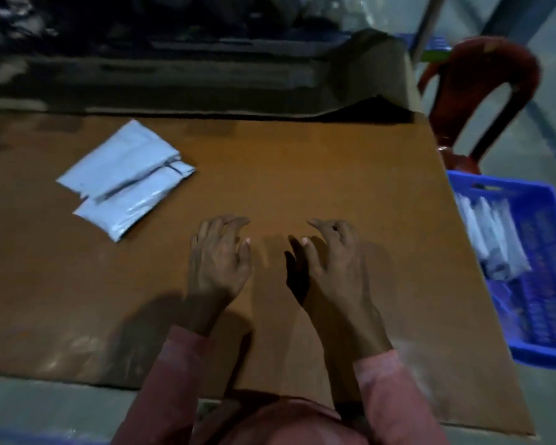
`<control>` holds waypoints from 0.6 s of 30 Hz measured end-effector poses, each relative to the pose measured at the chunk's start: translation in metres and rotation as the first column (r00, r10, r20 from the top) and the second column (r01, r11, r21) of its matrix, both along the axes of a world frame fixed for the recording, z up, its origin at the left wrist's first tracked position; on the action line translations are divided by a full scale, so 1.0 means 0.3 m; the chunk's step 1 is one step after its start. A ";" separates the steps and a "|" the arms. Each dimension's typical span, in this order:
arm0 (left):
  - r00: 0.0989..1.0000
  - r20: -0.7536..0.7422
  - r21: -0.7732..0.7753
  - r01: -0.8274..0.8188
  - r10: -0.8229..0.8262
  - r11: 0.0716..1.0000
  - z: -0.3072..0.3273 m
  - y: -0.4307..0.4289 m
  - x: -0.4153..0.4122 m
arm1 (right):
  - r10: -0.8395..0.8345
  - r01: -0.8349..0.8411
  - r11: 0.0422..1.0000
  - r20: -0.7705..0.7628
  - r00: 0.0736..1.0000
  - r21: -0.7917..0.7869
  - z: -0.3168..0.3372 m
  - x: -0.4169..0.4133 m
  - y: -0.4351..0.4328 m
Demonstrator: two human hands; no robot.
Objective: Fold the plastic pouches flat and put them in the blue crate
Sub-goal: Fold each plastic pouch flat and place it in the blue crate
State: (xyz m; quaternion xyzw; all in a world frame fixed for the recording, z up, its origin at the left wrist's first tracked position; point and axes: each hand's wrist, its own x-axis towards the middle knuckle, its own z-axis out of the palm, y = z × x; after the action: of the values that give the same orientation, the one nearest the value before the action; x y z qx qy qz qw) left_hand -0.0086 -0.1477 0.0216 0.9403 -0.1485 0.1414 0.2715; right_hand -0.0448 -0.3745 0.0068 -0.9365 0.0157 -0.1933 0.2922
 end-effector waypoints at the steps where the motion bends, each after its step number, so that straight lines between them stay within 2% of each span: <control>1: 0.999 0.014 0.005 -0.035 0.035 0.999 -0.009 0.062 0.008 | 0.049 -0.049 0.999 0.007 0.999 -0.005 0.004 0.036 0.060; 7: 0.953 0.099 0.094 -0.295 0.285 0.951 -0.066 0.345 0.091 | 0.259 -0.259 0.963 -0.012 0.966 -0.070 -0.013 0.262 0.357; 11: 0.880 0.021 0.234 -0.467 0.475 0.853 -0.114 0.474 0.213 | 0.312 -0.323 0.940 -0.105 0.944 -0.113 -0.016 0.422 0.509; 15: 0.811 -0.107 0.357 -0.508 0.575 0.784 -0.142 0.534 0.334 | 0.323 -0.340 0.934 -0.144 0.935 -0.113 0.007 0.482 0.561; 18: 0.826 -0.131 0.373 -0.471 0.548 0.799 -0.144 0.557 0.385 | 0.319 -0.338 0.934 -0.148 0.936 -0.120 0.005 0.471 0.540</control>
State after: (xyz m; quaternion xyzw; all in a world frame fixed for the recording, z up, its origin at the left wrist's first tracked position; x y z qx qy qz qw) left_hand 0.1070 0.0193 -0.0216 0.9865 0.1233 0.0722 0.0797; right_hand 0.0964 -0.2125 0.0084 -0.9548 -0.1367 -0.0826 0.2508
